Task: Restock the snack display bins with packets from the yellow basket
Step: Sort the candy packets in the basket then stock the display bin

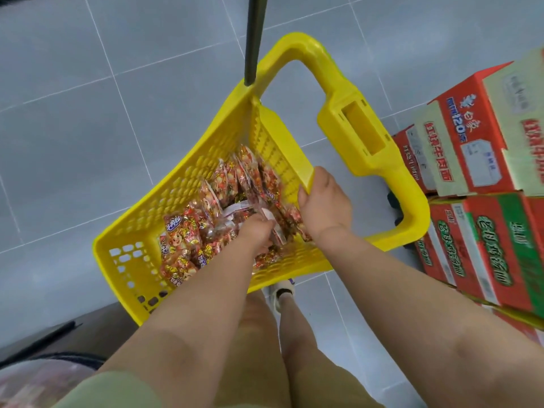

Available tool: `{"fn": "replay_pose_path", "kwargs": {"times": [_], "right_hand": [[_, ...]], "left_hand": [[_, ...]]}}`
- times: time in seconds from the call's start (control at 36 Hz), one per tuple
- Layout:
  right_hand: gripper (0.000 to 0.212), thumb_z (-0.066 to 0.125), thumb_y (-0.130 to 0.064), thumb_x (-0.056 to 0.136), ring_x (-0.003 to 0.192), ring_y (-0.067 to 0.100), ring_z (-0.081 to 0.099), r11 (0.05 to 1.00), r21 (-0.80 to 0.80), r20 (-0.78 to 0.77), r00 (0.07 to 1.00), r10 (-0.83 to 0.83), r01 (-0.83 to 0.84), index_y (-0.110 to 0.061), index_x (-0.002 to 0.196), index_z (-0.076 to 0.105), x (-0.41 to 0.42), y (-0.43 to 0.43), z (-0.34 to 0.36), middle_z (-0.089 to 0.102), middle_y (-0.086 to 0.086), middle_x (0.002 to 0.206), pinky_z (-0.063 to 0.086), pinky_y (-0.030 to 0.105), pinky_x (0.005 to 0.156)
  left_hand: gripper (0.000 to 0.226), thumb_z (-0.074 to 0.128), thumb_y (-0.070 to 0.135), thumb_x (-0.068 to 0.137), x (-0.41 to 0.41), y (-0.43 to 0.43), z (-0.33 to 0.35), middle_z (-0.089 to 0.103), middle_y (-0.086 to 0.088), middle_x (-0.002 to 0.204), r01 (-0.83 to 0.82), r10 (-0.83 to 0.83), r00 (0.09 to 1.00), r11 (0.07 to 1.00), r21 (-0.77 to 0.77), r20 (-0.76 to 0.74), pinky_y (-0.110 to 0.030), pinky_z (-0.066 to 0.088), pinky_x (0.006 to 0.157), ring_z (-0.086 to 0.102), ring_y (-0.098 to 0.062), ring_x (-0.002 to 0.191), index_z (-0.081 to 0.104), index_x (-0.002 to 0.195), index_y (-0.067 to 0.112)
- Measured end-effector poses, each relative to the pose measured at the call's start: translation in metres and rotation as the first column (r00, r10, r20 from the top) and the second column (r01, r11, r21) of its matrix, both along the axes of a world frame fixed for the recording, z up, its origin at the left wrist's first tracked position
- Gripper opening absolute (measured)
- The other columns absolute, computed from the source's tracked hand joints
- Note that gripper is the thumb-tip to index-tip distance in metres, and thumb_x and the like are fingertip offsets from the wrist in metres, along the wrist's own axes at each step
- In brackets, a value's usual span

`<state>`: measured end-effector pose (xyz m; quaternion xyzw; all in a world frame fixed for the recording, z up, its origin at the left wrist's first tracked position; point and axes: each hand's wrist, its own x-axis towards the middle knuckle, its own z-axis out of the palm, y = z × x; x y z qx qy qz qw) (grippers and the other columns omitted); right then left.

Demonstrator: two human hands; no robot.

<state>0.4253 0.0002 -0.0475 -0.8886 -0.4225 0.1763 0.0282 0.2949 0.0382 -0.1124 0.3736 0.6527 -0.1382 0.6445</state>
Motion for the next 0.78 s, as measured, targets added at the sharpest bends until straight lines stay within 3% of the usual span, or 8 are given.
{"fn": "replay_pose_path", "kwargs": {"times": [0.14,0.25,0.36,0.42,0.47,0.61,0.69,0.78], "right_hand": [[0.048,0.05,-0.032,0.094,0.106,0.031,0.056,1.0,0.008,0.0,1.0,-0.005,0.005,-0.007,0.134,0.04,-0.001,0.001,0.001,0.055,0.012,0.122,0.043,0.039,0.076],[0.049,0.051,-0.032,0.093,0.107,0.031,0.056,1.0,0.005,-0.01,1.0,-0.011,0.011,-0.008,0.134,0.039,-0.001,0.001,0.002,0.055,0.012,0.123,0.044,0.038,0.077],[0.049,0.052,-0.031,0.092,0.108,0.031,0.055,1.0,0.011,-0.018,1.0,-0.018,0.018,-0.009,0.134,0.039,-0.001,0.002,0.004,0.054,0.012,0.124,0.044,0.039,0.079],[0.049,0.051,-0.031,0.091,0.108,0.031,0.055,1.0,0.011,-0.02,1.0,-0.021,0.021,-0.009,0.134,0.039,-0.002,0.001,0.006,0.054,0.012,0.124,0.044,0.038,0.079],[0.048,0.051,-0.03,0.091,0.108,0.031,0.055,1.0,0.014,-0.023,1.0,-0.019,0.02,-0.01,0.133,0.039,-0.002,0.001,0.007,0.054,0.012,0.124,0.044,0.038,0.078],[0.05,0.051,-0.027,0.089,0.109,0.031,0.054,1.0,0.017,-0.034,0.999,-0.022,0.023,-0.01,0.134,0.038,-0.002,-0.001,0.009,0.053,0.012,0.125,0.044,0.038,0.078],[0.052,0.051,-0.027,0.089,0.11,0.032,0.054,1.0,0.015,-0.039,0.999,-0.022,0.022,-0.01,0.136,0.036,-0.002,-0.001,0.008,0.052,0.012,0.127,0.044,0.038,0.08],[0.052,0.05,-0.026,0.088,0.11,0.032,0.054,1.0,0.013,-0.035,0.999,-0.02,0.021,-0.01,0.136,0.036,-0.001,-0.001,0.006,0.052,0.013,0.128,0.044,0.038,0.079]], "left_hand": [[0.011,0.05,0.011,0.096,-0.009,0.009,0.011,0.053,-0.012,0.079,-0.14,0.14,0.99,0.99,0.002,0.034,-0.036,0.055,0.057,0.057,-0.023,0.066,0.052,0.086,0.015],[0.005,0.061,0.015,0.084,-0.028,0.014,0.038,0.057,-0.012,0.094,-0.253,0.237,0.962,0.962,0.108,0.138,-0.041,0.05,0.082,0.055,-0.029,0.089,0.059,0.085,0.01],[0.034,0.055,0.005,0.078,-0.044,0.014,0.073,0.065,-0.01,0.113,-0.515,0.444,0.827,0.844,0.149,0.344,-0.04,0.048,0.083,0.06,-0.03,0.1,0.069,0.109,0.012],[0.034,0.055,0.01,0.064,-0.047,0.018,0.091,0.063,-0.014,0.1,-0.585,0.494,0.764,0.801,0.124,0.415,-0.041,0.053,0.068,0.062,-0.027,0.083,0.071,0.092,0.017],[0.039,0.052,0.012,0.055,-0.048,0.024,0.102,0.057,-0.011,0.092,-0.631,0.51,0.703,0.768,0.104,0.497,-0.035,0.046,0.069,0.055,-0.026,0.08,0.067,0.091,0.012],[0.013,0.055,0.024,0.079,-0.045,0.037,0.107,0.061,-0.013,0.087,-0.698,0.572,0.6,0.716,0.016,0.559,-0.037,0.042,0.076,0.055,-0.026,0.081,0.06,0.079,0.012],[0.043,0.042,0.041,0.099,-0.047,0.04,0.09,0.064,-0.005,0.077,-0.703,0.59,0.58,0.71,-0.02,0.563,-0.044,0.053,0.074,0.064,-0.025,0.082,0.048,0.064,0.017],[0.066,0.05,0.059,0.083,-0.048,0.039,0.085,0.067,-0.01,0.109,-0.638,0.575,0.628,0.766,-0.077,0.524,-0.065,0.043,0.096,0.061,-0.031,0.111,0.057,0.108,-0.002]]}}
